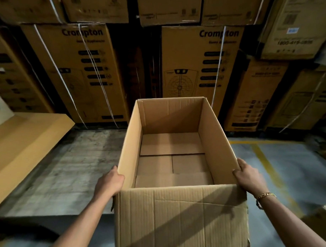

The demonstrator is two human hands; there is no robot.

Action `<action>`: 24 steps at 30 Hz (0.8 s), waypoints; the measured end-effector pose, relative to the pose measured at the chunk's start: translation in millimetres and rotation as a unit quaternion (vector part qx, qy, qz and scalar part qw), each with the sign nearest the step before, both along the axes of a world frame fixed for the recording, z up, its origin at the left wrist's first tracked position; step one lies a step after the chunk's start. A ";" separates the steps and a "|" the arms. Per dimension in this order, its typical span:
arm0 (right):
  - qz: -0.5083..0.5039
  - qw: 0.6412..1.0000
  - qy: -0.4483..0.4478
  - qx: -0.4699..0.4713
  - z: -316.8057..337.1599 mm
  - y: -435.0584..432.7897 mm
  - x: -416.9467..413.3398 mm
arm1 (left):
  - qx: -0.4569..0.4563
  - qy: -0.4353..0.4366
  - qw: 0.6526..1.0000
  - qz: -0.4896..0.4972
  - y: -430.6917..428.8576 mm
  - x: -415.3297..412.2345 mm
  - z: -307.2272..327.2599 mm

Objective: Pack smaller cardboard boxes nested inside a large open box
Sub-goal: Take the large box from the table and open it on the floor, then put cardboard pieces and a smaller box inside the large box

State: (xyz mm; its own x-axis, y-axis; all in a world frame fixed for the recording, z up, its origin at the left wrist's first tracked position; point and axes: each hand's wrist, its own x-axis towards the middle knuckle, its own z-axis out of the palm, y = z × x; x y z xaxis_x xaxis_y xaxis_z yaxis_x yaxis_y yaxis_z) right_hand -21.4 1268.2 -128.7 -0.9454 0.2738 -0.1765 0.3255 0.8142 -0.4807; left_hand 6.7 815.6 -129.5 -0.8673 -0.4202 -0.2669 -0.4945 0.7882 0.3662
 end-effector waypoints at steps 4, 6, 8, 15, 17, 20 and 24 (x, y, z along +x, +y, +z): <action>0.039 0.997 -0.038 0.058 8.4 2.2 -1.8 | -0.060 -0.009 0.998 -0.031 -9.1 4.4 8.4; 0.058 0.996 -0.025 0.064 21.1 -5.4 -6.5 | -0.054 0.009 0.998 -0.036 -18.9 6.8 16.9; 0.085 0.993 0.034 0.071 38.3 -25.0 -13.5 | -0.033 0.068 0.997 -0.032 -35.1 10.0 30.8; 0.183 0.966 0.130 -0.132 103.4 -162.8 -47.2 | 0.120 0.279 0.953 0.016 -141.4 34.5 92.7; 0.216 0.944 0.138 -0.208 116.4 -208.2 -56.0 | 0.162 0.309 0.936 0.036 -183.0 48.0 108.9; 0.245 0.912 0.139 -0.300 134.4 -283.8 -63.7 | 0.212 0.350 0.908 0.087 -252.1 77.4 130.8; 0.282 0.873 0.120 -0.380 147.7 -392.5 -63.3 | 0.266 0.401 0.863 0.152 -340.8 120.4 143.0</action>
